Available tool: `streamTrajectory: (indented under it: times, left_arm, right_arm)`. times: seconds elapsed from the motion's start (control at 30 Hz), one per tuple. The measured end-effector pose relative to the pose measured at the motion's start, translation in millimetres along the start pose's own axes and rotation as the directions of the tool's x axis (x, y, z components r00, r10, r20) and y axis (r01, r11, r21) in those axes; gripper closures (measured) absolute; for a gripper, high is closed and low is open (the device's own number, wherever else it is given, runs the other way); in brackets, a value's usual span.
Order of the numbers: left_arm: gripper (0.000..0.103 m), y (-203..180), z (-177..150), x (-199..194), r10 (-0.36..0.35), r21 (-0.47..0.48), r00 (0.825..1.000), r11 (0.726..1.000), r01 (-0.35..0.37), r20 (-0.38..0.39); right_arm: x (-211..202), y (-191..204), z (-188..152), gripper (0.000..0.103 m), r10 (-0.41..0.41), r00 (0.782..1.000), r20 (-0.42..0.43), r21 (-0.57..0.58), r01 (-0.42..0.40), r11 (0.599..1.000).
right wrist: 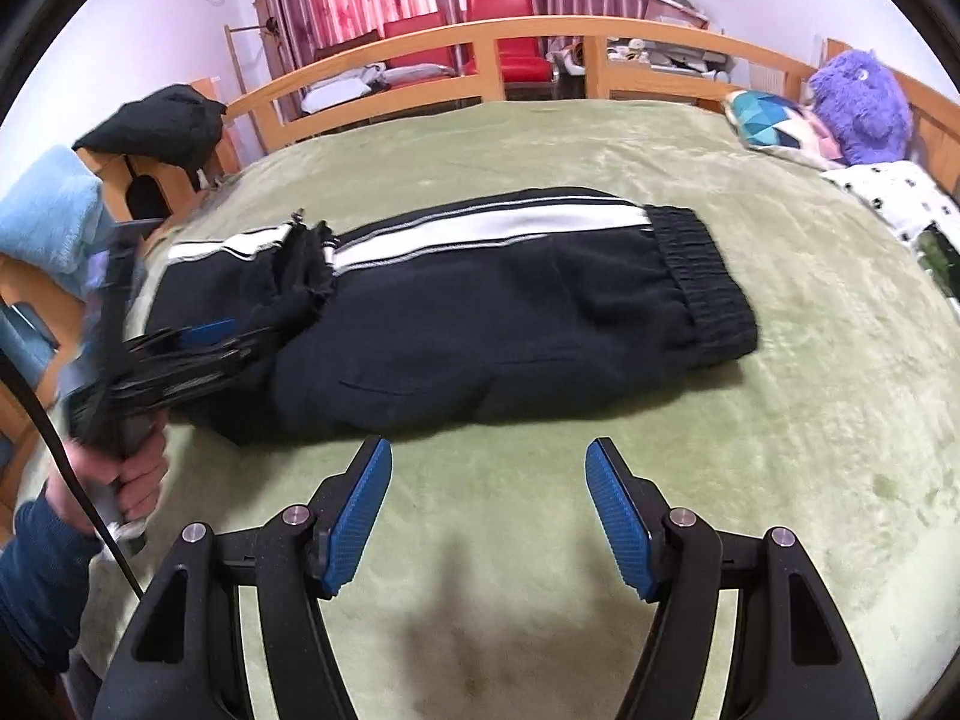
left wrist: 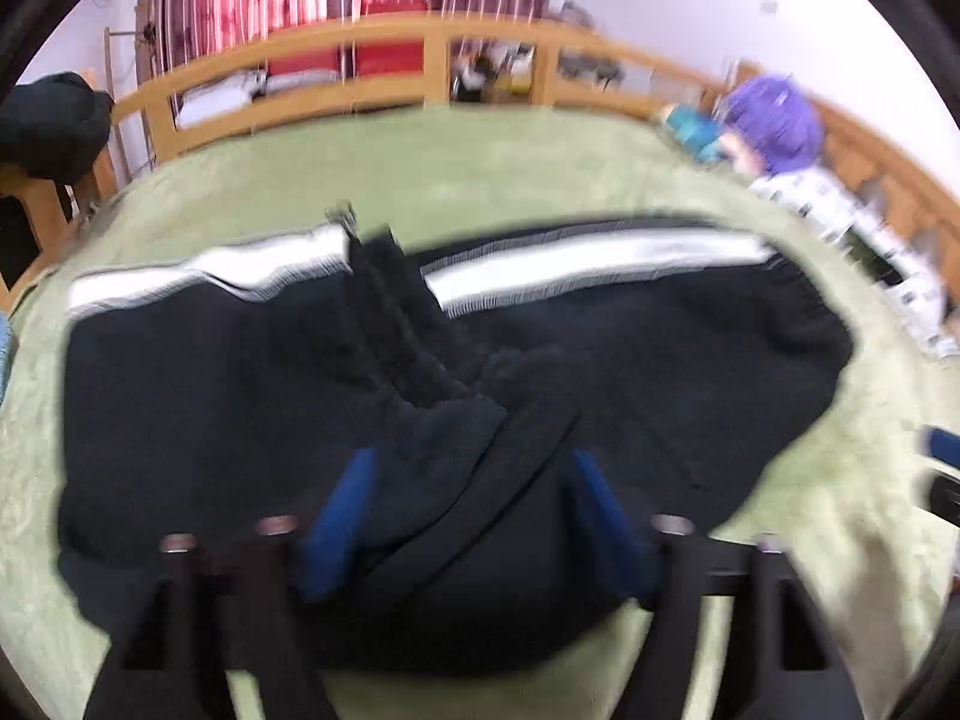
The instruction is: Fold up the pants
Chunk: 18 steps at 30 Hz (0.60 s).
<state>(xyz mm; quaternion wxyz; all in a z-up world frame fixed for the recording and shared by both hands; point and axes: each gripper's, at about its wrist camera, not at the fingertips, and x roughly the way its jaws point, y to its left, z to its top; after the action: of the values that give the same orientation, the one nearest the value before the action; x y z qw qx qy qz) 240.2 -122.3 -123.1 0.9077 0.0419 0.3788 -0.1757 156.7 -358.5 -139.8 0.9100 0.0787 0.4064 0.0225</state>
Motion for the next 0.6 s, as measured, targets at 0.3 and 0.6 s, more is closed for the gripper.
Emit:
streamTrajectory:
  times: [0.3,0.6]
  left_arm:
    - [0.018,132,2,-64,0.239,-0.237,0.971,0.944,-0.229,0.015]
    - [0.018,213,-39,-37,0.22,-0.407,0.974,0.885,-0.224,-0.057]
  right_arm:
    - [44,69,42,0.036,0.171,0.985,-0.01,-0.122,-0.171,0.978]
    - [143,120,90,0.023,0.31,0.948,-0.067,-0.094,-0.315,0.944]
